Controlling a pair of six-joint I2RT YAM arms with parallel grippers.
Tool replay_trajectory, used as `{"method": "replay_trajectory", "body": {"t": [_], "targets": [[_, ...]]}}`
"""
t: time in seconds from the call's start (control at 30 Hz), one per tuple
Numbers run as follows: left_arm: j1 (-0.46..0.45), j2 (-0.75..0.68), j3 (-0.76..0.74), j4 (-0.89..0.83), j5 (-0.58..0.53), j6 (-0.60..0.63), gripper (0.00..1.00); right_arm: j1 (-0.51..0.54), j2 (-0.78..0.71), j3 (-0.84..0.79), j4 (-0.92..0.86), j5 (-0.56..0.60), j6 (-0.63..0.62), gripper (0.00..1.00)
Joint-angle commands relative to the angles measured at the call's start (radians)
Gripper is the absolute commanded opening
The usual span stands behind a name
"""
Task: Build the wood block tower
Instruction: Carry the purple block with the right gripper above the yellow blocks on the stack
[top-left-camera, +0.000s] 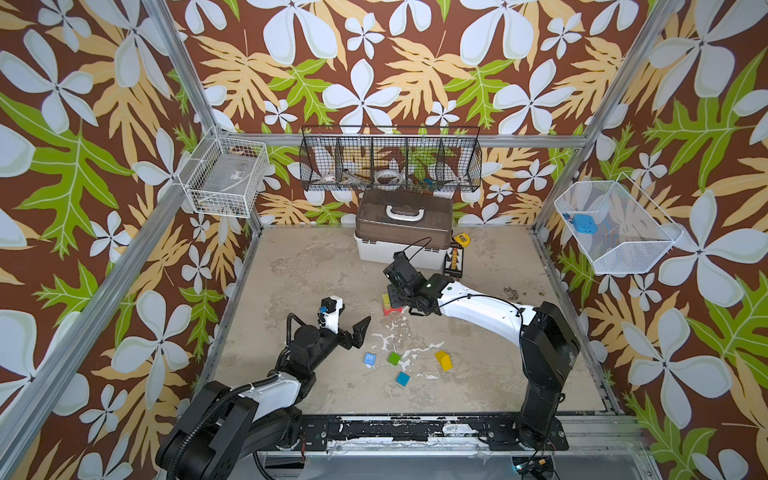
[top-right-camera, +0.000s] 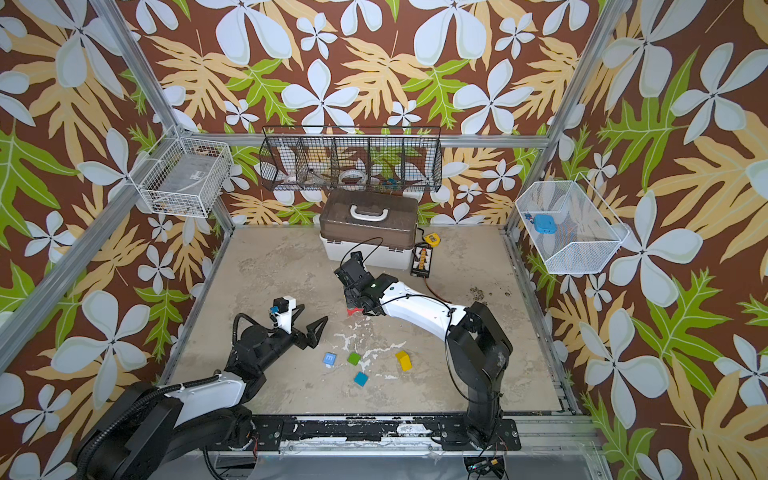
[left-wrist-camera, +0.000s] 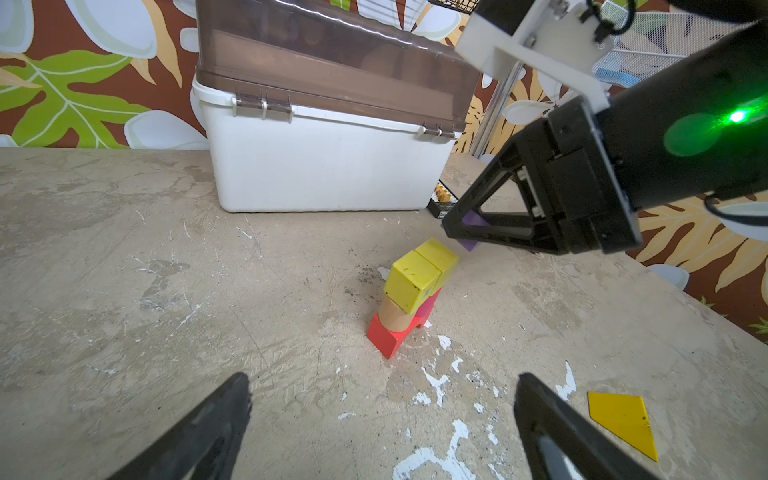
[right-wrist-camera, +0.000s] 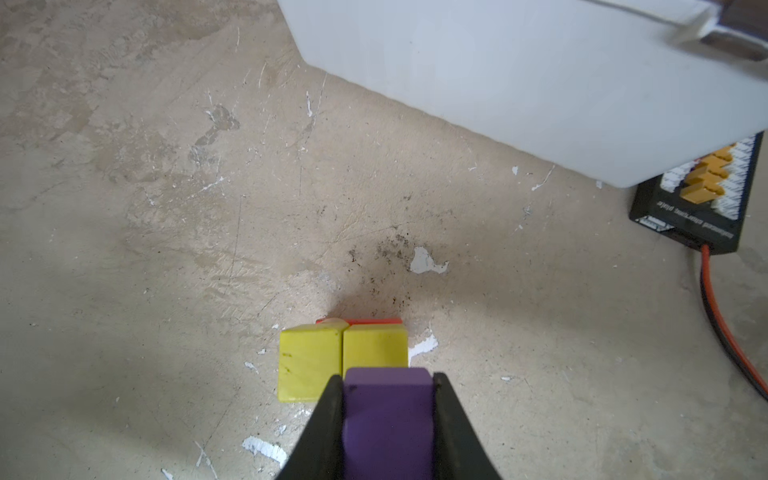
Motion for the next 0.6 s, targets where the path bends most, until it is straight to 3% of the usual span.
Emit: {"method": "replay_trajectory", "body": {"t": [0.0,0.57], "targets": [[0.0,0.0,0.005,0.014,0.003,0.002,1.0,0.001,0.012,0.019,-0.037,0.004,-0.016,0.17],[-0.002,0.011,0.014,0.007,0.003,0.0,1.0,0.001,0.038,0.027,-0.037,-0.015,-0.027,0.18]]}}
